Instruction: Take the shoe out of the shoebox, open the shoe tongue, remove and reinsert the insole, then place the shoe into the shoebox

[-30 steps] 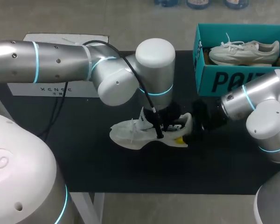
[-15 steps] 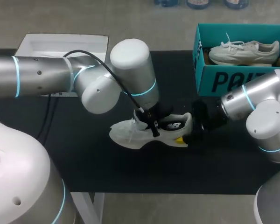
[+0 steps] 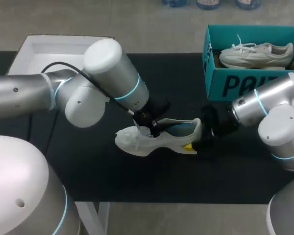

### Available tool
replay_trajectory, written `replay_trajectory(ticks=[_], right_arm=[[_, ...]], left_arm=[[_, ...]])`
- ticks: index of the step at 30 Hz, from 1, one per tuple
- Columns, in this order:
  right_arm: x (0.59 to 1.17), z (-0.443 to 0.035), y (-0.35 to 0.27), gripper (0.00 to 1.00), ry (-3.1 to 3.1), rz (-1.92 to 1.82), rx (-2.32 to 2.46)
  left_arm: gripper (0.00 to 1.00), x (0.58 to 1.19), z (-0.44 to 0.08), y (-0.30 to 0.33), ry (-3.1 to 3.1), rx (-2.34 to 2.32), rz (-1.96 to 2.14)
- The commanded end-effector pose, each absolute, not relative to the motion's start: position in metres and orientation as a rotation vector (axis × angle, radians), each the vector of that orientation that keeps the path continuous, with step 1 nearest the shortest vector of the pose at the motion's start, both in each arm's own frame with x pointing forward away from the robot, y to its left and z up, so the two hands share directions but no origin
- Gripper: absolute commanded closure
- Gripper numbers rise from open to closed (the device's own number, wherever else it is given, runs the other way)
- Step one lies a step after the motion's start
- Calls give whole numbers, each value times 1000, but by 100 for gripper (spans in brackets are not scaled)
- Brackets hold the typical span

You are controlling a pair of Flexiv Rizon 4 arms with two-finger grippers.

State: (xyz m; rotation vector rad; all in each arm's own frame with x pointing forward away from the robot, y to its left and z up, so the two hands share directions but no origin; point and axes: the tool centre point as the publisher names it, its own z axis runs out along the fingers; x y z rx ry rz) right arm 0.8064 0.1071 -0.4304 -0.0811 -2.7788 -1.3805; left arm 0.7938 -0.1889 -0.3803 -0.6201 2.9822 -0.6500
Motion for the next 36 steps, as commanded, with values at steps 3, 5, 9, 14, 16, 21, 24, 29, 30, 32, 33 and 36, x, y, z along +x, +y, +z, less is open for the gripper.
replay_trajectory(ticks=[3,5,9,14,16,21,24,29,30,32,33,36], right_arm=[[808,-437,108,100,-2780,-1378,-84],[808,-437,108,100,-2780,-1378,-84],[808,-437,108,100,-2780,-1378,-84],[808,-437,108,100,-2780,-1378,-84],[808,-437,108,100,-2780,-1378,-84],[808,-437,108,100,-2780,-1378,-84],[808,-437,108,100,-2780,-1378,-84],[808,-437,108,100,-2780,-1378,-84],[808,-437,108,100,-2780,-1378,-84],[808,-437,108,100,-2780,-1378,-84],[808,-437,108,100,-2780,-1378,-84],[808,-437,108,100,-2780,-1378,-84]], left_arm=[[100,800,-377,-184,2915,-605,-901],[100,802,-374,-186,2907,-595,-927],[100,807,-371,-193,2891,-556,-984],[100,815,-366,-208,2876,-493,-1059],[100,817,-360,-214,2858,-466,-1091],[100,821,-338,-220,2766,-396,-1232],[100,822,-322,-225,2736,-339,-1273],[100,824,-297,-239,2675,-227,-1345],[100,825,-294,-241,2670,-218,-1344],[100,825,-284,-245,2635,-184,-1356],[100,825,-280,-245,2622,-174,-1362],[100,823,-263,-246,2552,-139,-1398]])
